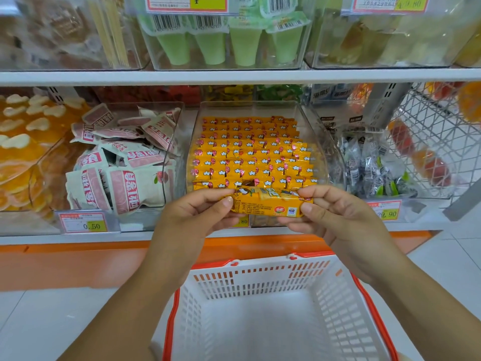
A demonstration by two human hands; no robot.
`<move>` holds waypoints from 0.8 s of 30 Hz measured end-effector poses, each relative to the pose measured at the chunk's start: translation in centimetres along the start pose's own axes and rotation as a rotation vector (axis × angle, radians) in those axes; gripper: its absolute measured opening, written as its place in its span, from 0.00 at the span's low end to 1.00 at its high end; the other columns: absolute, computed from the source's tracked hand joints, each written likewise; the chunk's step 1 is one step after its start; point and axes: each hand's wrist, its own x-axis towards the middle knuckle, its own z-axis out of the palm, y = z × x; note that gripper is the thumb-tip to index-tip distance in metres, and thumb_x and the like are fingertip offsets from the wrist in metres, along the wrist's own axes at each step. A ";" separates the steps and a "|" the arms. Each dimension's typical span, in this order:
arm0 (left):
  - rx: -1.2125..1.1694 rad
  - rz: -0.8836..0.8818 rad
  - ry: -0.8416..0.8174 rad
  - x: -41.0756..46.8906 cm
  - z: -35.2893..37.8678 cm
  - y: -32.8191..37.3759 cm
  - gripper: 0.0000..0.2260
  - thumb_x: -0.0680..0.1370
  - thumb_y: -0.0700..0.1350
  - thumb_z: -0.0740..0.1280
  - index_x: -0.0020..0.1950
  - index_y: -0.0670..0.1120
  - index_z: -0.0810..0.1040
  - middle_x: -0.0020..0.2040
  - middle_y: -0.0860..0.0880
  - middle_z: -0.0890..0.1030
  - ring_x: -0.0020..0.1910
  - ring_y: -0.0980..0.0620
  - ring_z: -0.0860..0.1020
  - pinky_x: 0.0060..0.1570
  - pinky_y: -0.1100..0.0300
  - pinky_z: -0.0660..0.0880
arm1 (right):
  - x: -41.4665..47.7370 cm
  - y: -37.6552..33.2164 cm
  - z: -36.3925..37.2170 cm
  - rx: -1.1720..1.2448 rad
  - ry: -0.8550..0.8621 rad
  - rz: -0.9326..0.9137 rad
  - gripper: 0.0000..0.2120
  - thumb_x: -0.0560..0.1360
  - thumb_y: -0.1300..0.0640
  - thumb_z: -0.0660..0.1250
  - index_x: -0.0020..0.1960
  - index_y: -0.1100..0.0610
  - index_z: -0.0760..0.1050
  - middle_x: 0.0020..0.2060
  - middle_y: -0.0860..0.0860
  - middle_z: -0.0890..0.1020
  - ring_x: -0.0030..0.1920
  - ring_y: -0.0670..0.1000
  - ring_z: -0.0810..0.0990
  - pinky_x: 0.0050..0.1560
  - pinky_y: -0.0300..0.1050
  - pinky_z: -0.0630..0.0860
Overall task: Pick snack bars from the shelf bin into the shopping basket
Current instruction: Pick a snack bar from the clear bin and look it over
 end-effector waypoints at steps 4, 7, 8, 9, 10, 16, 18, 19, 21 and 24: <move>0.029 -0.024 -0.010 0.1 -0.2 -0.1 0.10 0.76 0.37 0.67 0.52 0.48 0.83 0.46 0.45 0.87 0.46 0.46 0.86 0.45 0.62 0.82 | 0.0 -0.1 0.1 0.039 0.006 0.022 0.18 0.64 0.58 0.70 0.54 0.62 0.77 0.40 0.56 0.86 0.46 0.61 0.86 0.42 0.40 0.82; 0.024 -0.041 -0.092 0.0 -0.5 0.2 0.14 0.76 0.35 0.66 0.56 0.51 0.82 0.48 0.45 0.86 0.49 0.48 0.85 0.49 0.62 0.81 | 0.1 -0.2 -0.1 0.100 -0.014 0.055 0.20 0.64 0.59 0.70 0.55 0.62 0.76 0.42 0.59 0.86 0.49 0.62 0.85 0.44 0.41 0.83; 0.027 -0.035 -0.116 0.0 -0.6 0.2 0.15 0.77 0.34 0.66 0.57 0.51 0.81 0.49 0.45 0.86 0.50 0.48 0.85 0.50 0.62 0.81 | 0.1 -0.2 -0.2 0.124 -0.021 0.063 0.19 0.66 0.62 0.69 0.57 0.63 0.75 0.41 0.60 0.85 0.50 0.63 0.85 0.46 0.43 0.83; 0.024 -0.030 -0.123 0.0 -0.7 0.3 0.15 0.76 0.34 0.66 0.58 0.50 0.81 0.49 0.45 0.86 0.50 0.48 0.85 0.50 0.62 0.81 | 0.1 -0.1 -0.3 0.140 -0.022 0.069 0.19 0.68 0.65 0.67 0.58 0.63 0.75 0.40 0.60 0.85 0.51 0.63 0.85 0.48 0.44 0.83; 0.026 -0.022 -0.113 0.1 -0.7 0.3 0.14 0.75 0.35 0.67 0.57 0.49 0.81 0.48 0.44 0.86 0.49 0.48 0.85 0.48 0.62 0.81 | 0.2 -0.1 -0.4 0.141 -0.024 0.072 0.18 0.69 0.67 0.65 0.59 0.64 0.74 0.40 0.61 0.85 0.51 0.63 0.85 0.48 0.45 0.83; 0.161 -0.014 -0.001 0.2 -0.8 -0.1 0.10 0.66 0.51 0.72 0.44 0.48 0.84 0.47 0.48 0.86 0.47 0.49 0.85 0.52 0.55 0.80 | 0.1 0.2 -0.3 0.049 -0.001 0.030 0.04 0.66 0.58 0.71 0.41 0.57 0.78 0.46 0.58 0.86 0.50 0.58 0.85 0.47 0.42 0.82; 0.144 -0.016 -0.016 0.2 -0.6 -0.3 0.06 0.68 0.51 0.71 0.38 0.49 0.83 0.48 0.47 0.86 0.49 0.49 0.85 0.54 0.55 0.78 | 0.2 0.4 -0.4 0.039 0.024 0.005 0.07 0.65 0.56 0.72 0.38 0.58 0.76 0.46 0.57 0.85 0.50 0.56 0.85 0.49 0.42 0.80; 0.112 -0.017 -0.025 0.3 -0.4 -0.4 0.06 0.70 0.49 0.70 0.37 0.48 0.82 0.48 0.46 0.86 0.49 0.48 0.85 0.53 0.55 0.79 | 0.3 0.4 -0.4 0.045 0.030 -0.003 0.08 0.64 0.56 0.72 0.37 0.59 0.76 0.45 0.57 0.85 0.49 0.55 0.85 0.48 0.41 0.80; 0.072 -0.018 -0.013 0.2 0.0 -0.6 0.08 0.76 0.43 0.67 0.37 0.46 0.79 0.44 0.46 0.85 0.48 0.47 0.85 0.51 0.57 0.81 | 0.3 0.6 -0.4 0.055 0.025 -0.008 0.05 0.63 0.55 0.71 0.35 0.56 0.78 0.41 0.54 0.85 0.47 0.53 0.85 0.47 0.40 0.80; 0.099 0.009 0.038 0.0 0.5 -0.7 0.04 0.79 0.40 0.66 0.44 0.44 0.78 0.43 0.47 0.85 0.44 0.48 0.85 0.50 0.54 0.81 | 0.3 0.8 -0.1 0.035 0.057 -0.023 0.02 0.64 0.53 0.72 0.34 0.51 0.80 0.45 0.56 0.86 0.48 0.55 0.86 0.47 0.41 0.81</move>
